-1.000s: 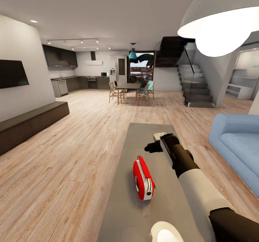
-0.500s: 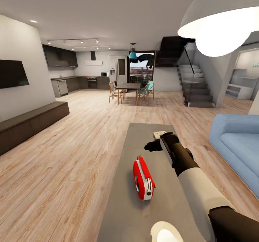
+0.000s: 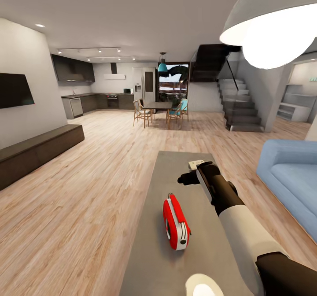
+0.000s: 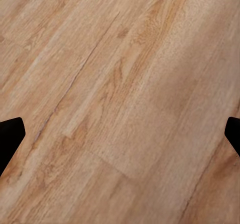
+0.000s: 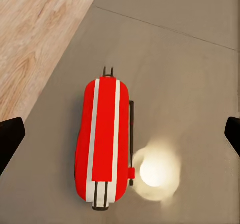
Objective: Turn on the radio receiver that's on the table in the living room.
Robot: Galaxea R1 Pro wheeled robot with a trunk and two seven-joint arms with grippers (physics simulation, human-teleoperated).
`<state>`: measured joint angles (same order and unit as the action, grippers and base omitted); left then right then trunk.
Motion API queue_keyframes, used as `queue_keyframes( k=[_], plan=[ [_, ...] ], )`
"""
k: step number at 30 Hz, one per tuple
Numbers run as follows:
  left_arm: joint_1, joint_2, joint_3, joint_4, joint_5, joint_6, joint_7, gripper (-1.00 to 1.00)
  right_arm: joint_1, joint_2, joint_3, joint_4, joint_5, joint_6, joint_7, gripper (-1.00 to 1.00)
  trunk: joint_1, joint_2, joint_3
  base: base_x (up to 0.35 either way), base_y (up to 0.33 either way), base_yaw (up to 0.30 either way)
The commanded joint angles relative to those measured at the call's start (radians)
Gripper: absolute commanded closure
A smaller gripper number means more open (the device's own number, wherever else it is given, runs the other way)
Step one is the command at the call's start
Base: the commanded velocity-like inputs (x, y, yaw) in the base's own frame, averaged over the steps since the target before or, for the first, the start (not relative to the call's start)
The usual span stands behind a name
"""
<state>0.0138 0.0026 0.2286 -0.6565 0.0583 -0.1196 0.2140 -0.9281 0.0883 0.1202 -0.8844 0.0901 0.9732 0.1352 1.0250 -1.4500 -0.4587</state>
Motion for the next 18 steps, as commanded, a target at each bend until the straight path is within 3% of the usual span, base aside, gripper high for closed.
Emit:
queue_keyframes(
  k=[1, 18],
  plan=[
    [0.000, 0.000, 0.000, 0.000, 0.000, 0.000, 0.000, -1.00, 0.000, -0.001, 0.000, 0.000, 0.000, 0.000, 0.000, -1.00, 0.000, 0.000, 0.000, 0.222, 0.000, 0.000],
    [0.000, -0.001, 0.000, 0.000, 0.000, 0.000, 0.001, -1.00, 0.000, -0.002, -0.010, -0.003, 0.000, -0.003, 0.001, -1.00, 0.000, 0.000, 0.000, 0.037, 0.000, 0.000]
  ],
)
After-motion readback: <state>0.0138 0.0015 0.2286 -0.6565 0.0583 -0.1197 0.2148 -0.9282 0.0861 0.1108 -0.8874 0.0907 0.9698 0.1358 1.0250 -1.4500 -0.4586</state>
